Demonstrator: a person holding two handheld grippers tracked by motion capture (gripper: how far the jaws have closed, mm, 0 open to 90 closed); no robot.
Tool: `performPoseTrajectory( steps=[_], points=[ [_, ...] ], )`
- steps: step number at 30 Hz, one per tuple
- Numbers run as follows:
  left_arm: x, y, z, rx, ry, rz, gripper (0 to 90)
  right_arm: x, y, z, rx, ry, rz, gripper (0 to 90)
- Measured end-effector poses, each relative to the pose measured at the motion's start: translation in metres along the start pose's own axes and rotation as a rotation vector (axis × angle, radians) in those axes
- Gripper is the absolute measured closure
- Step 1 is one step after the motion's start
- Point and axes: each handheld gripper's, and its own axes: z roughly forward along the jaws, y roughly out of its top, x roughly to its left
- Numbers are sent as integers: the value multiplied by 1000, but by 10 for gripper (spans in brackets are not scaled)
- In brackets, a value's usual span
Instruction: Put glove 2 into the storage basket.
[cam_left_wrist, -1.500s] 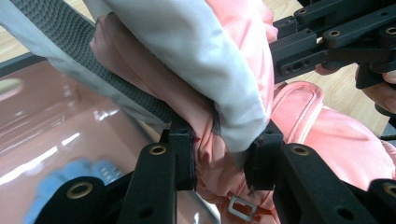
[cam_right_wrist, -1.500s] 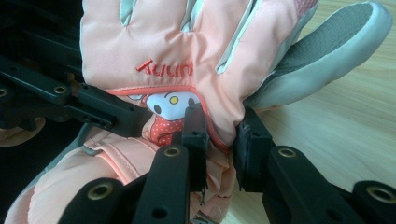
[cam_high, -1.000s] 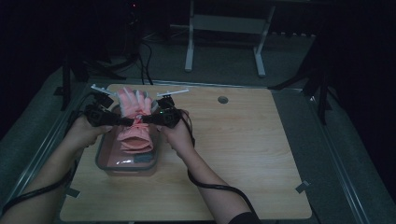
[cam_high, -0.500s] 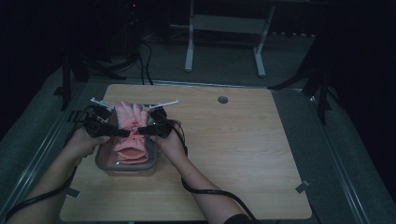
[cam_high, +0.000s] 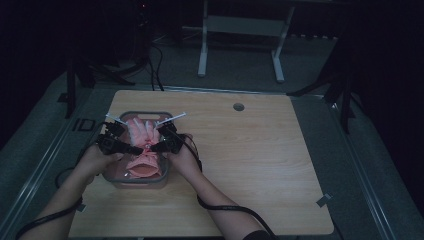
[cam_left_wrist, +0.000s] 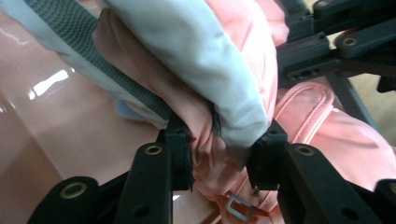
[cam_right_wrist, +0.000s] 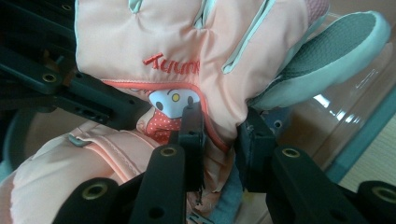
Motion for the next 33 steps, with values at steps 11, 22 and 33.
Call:
performPoseTrajectory(
  steps=[11, 22, 33],
  points=[
    [1, 0, 2, -12, 51, -5, 509, -2, 3, 0, -5, -23, -12, 642],
    [-5, 7, 1, -142, 135, 1, 269, -8, 7, -28, -98, 42, -46, 326],
    [-7, 6, -8, -251, 155, 38, 22, -24, 1, -43, -130, 118, -39, 254]
  ],
)
